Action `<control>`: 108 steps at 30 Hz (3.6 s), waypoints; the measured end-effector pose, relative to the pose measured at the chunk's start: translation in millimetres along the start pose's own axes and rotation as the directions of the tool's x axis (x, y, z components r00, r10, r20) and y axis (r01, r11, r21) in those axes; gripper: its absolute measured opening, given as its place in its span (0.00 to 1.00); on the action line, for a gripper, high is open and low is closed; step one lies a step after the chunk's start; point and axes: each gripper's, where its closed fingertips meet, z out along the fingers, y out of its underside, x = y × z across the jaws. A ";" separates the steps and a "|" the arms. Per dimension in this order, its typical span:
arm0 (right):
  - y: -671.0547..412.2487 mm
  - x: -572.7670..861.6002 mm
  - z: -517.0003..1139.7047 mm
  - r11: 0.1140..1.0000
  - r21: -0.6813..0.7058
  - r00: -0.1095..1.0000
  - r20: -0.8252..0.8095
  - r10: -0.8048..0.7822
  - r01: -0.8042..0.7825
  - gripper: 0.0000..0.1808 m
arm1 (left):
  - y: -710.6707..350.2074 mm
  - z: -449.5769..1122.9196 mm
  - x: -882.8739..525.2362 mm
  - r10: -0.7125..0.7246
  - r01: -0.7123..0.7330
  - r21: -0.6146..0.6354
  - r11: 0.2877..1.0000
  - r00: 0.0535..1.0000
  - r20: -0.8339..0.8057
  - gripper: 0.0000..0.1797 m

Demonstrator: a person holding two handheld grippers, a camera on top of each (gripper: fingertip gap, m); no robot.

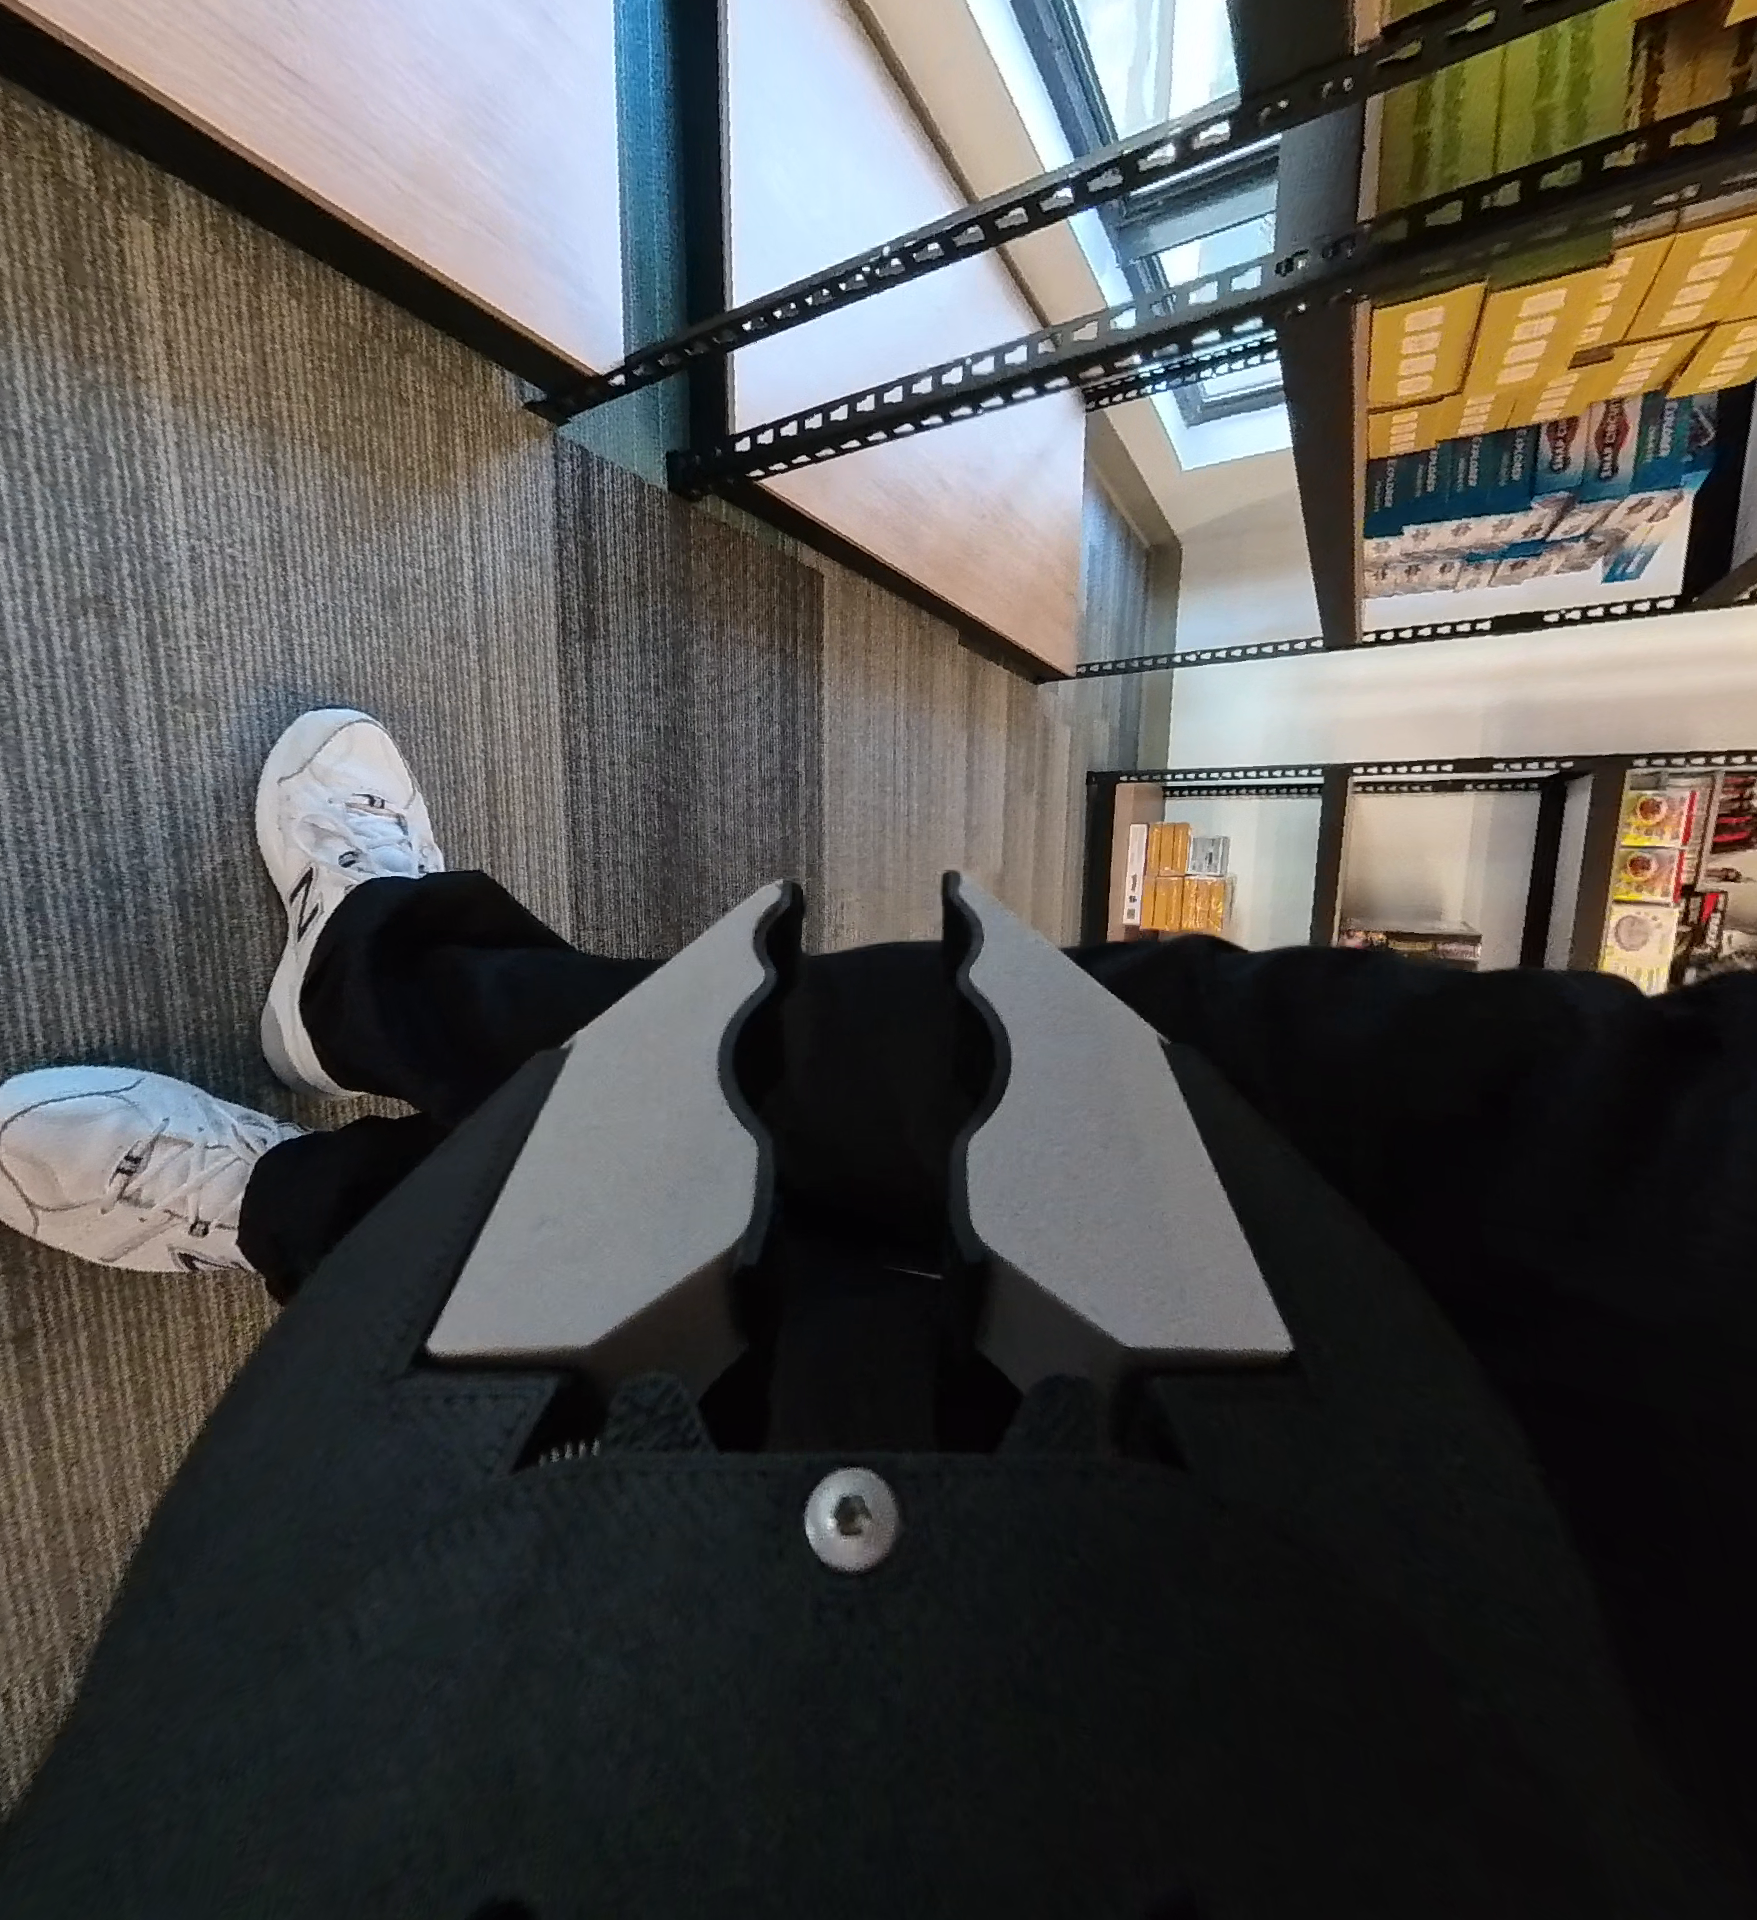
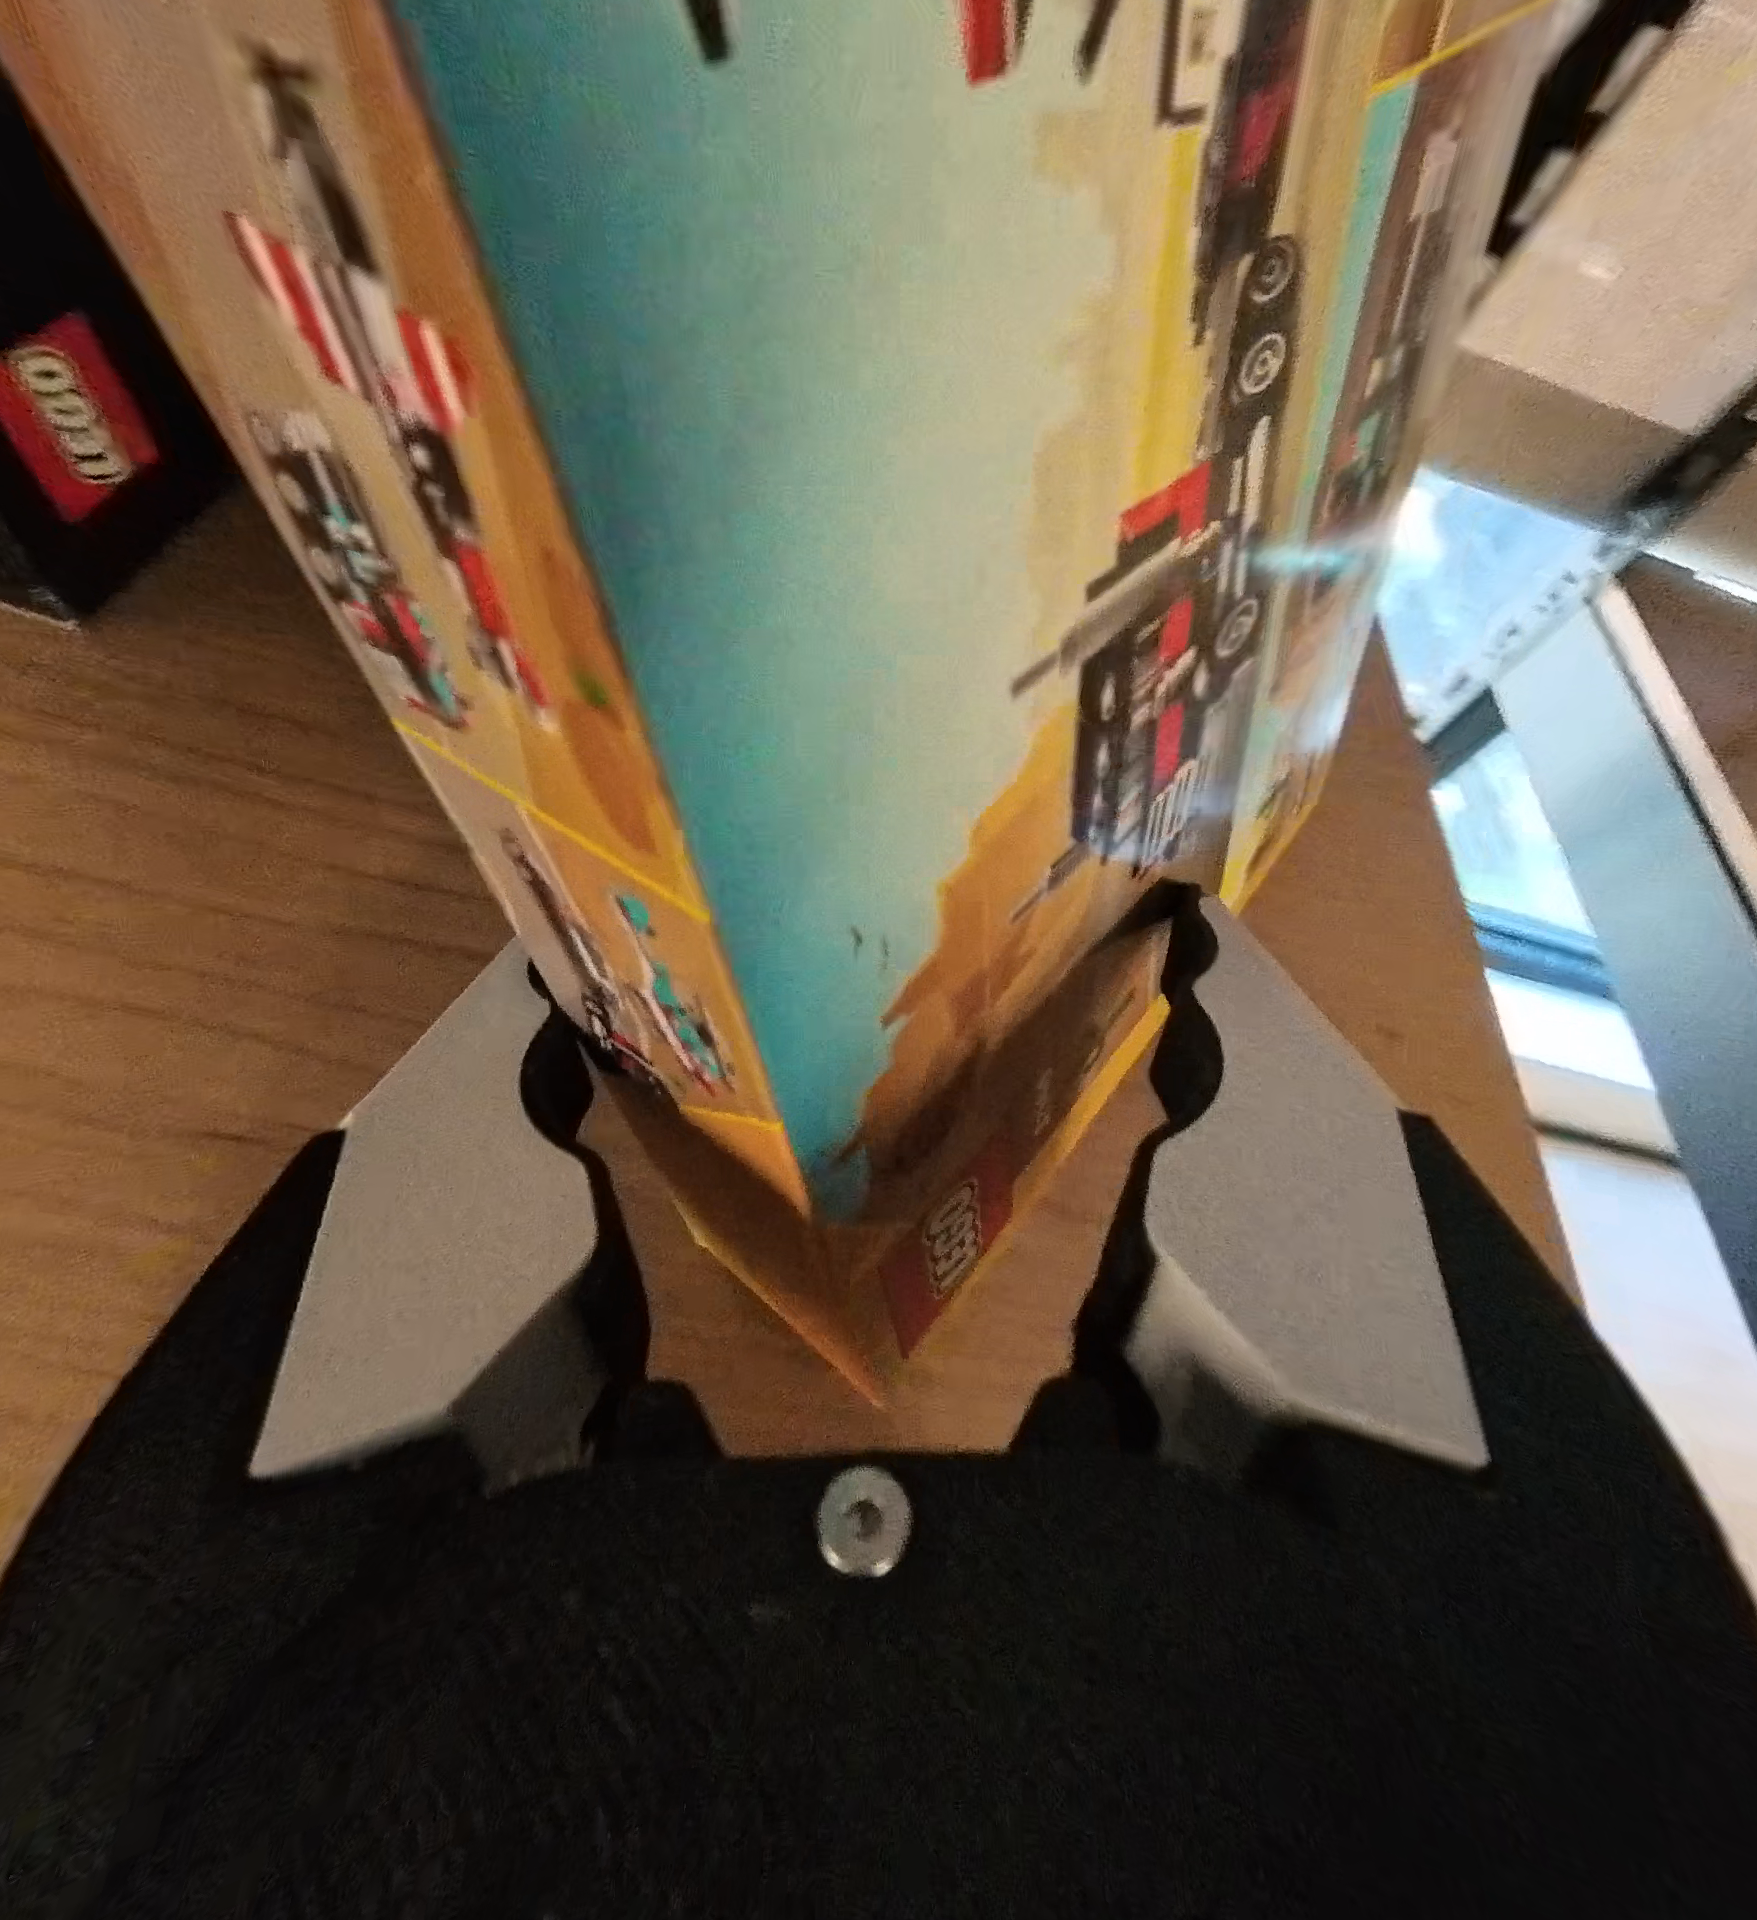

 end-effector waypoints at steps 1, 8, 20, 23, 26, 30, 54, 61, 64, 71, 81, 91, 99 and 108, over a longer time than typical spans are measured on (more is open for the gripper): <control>-1.6 1.4 3.9 1.000 0.007 0.998 0.059 -0.013 0.012 0.62 | -0.1 2.5 1.0 0.004 -0.004 -0.007 1.000 1.000 -0.003 0.14; -18.6 1.9 37.8 0.998 -0.016 0.939 0.337 0.068 -0.066 0.60 | 6.8 20.0 0.9 -0.001 0.000 -0.086 0.996 1.000 -0.013 0.14; -50.9 -13.2 103.4 0.998 -0.022 0.884 0.467 -0.038 0.054 0.54 | -12.4 48.1 -0.4 -0.025 0.024 -0.070 0.997 1.000 -0.013 0.14; -56.1 -11.2 117.0 0.999 -0.036 0.884 0.467 -0.008 0.028 0.53 | -9.5 53.4 5.0 -0.032 0.031 -0.066 0.997 0.999 -0.014 0.13; -54.2 -4.9 122.1 0.997 -0.072 0.886 0.464 -0.003 0.041 0.50 | 0.9 58.8 10.1 -0.032 0.031 -0.097 0.995 0.999 -0.017 0.13; -37.2 3.6 107.9 0.982 -0.130 0.861 0.505 -0.050 0.133 0.45 | -2.0 62.2 14.8 -0.036 0.035 -0.072 0.997 0.999 -0.015 0.13; -48.1 23.6 115.0 0.894 -0.091 0.805 0.481 -0.346 0.439 0.22 | 16.8 72.2 18.5 0.001 -0.003 -0.127 0.992 1.000 -0.015 0.13; -60.3 30.8 83.5 0.918 -0.040 0.887 0.279 -0.369 0.394 0.21 | 24.4 60.2 14.8 -0.001 -0.001 -0.094 0.996 1.000 -0.025 0.13; -61.3 32.6 35.3 0.954 0.059 0.940 0.163 -0.301 0.296 0.22 | 25.8 43.3 19.0 0.037 -0.038 -0.069 0.997 0.999 -0.024 0.13; -29.0 -9.0 -192.8 0.948 0.234 0.951 0.170 -0.258 0.215 0.22 | 61.3 -33.7 23.1 0.144 -0.146 -0.085 0.986 0.989 -0.025 0.14; 52.9 3.6 -535.4 0.920 0.027 0.916 0.087 -0.391 0.390 0.22 | 102.8 -239.2 43.2 0.194 -0.214 0.132 0.968 0.969 0.150 0.14; -92.7 38.3 -670.5 0.934 0.336 0.992 -0.064 -0.105 0.120 0.24 | 47.6 -367.7 114.3 0.354 -0.451 0.399 0.799 0.888 0.295 0.15; -132.9 115.4 -750.1 0.876 0.482 0.984 -0.146 0.101 -0.018 0.22 | 11.4 -414.8 157.8 0.389 -0.517 0.534 0.669 0.855 0.342 0.16; -144.9 170.9 -795.8 0.788 0.568 0.949 -0.307 -0.067 0.239 0.22 | -43.6 -423.8 257.8 0.529 -0.652 0.588 0.480 0.749 0.399 0.17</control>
